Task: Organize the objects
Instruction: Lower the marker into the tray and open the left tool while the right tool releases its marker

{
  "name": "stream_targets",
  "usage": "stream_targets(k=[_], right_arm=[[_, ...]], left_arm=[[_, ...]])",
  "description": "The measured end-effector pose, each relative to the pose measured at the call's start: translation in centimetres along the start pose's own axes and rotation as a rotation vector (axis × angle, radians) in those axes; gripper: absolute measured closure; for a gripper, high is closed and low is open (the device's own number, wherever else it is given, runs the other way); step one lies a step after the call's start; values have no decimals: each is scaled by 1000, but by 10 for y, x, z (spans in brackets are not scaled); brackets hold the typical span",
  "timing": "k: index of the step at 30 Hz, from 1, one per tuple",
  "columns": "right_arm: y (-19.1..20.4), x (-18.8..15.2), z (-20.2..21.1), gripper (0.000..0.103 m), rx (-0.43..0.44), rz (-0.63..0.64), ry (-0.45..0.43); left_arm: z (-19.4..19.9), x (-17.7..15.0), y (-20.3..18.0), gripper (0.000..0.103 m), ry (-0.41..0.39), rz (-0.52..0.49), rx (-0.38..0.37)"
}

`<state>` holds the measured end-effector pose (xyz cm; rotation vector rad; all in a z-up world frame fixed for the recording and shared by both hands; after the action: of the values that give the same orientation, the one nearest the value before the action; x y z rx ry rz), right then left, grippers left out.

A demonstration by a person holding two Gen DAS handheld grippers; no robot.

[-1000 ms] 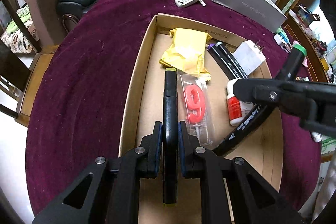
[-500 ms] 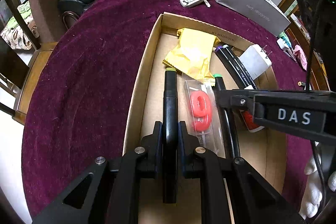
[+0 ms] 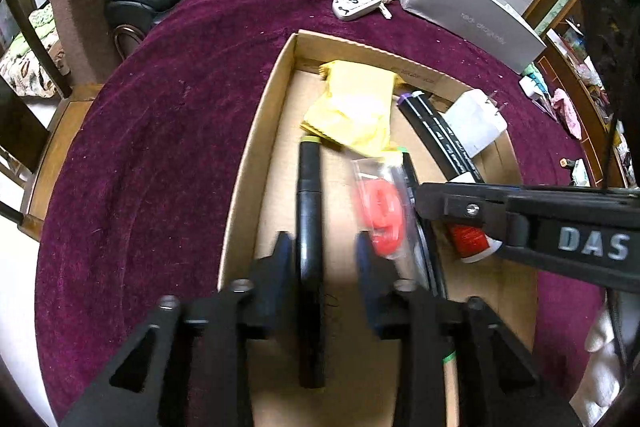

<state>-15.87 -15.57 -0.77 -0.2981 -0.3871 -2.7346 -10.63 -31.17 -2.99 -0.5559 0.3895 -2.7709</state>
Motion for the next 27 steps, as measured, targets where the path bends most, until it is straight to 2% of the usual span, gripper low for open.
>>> stream_targets(k=[4,10,13,17,23,25,27], right_arm=[[-2,-5,16,82,17,-8,-37],[-2,-16,32,81,36,-24,-74],[-5,-25,38,75,43,-41,-85],[-14,-35,44,74,51,-64,-100],[-32,-63,58,73,68,-107,-119],[-42,-75,64,65,73,-131,-127],[-53,-89,71,64,82,-155,-139]], left_arm=[[7,0,-3,59,-6,8,-8],[23,1,-10,59,-30,-3,10],[33,-1,-16,59,-49,-21,18],[46,-4,-24,59,-66,-43,17],[64,-12,-48,59,-79,-72,10],[69,-17,-61,59,-82,-90,10],[72,-22,-73,59,-83,-105,9]])
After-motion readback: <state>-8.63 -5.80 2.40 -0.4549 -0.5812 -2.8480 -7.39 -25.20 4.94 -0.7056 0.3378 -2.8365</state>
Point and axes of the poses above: each gripper's, at about its wrist camera, not at the fingertips, and z roughly against the way its jaws point, y to its left, x to its top, the point moved 5 cm from there along -z, roughly the way its jaws point, and after that the axes turned 14 degrees about z, right-handed, at the moved point
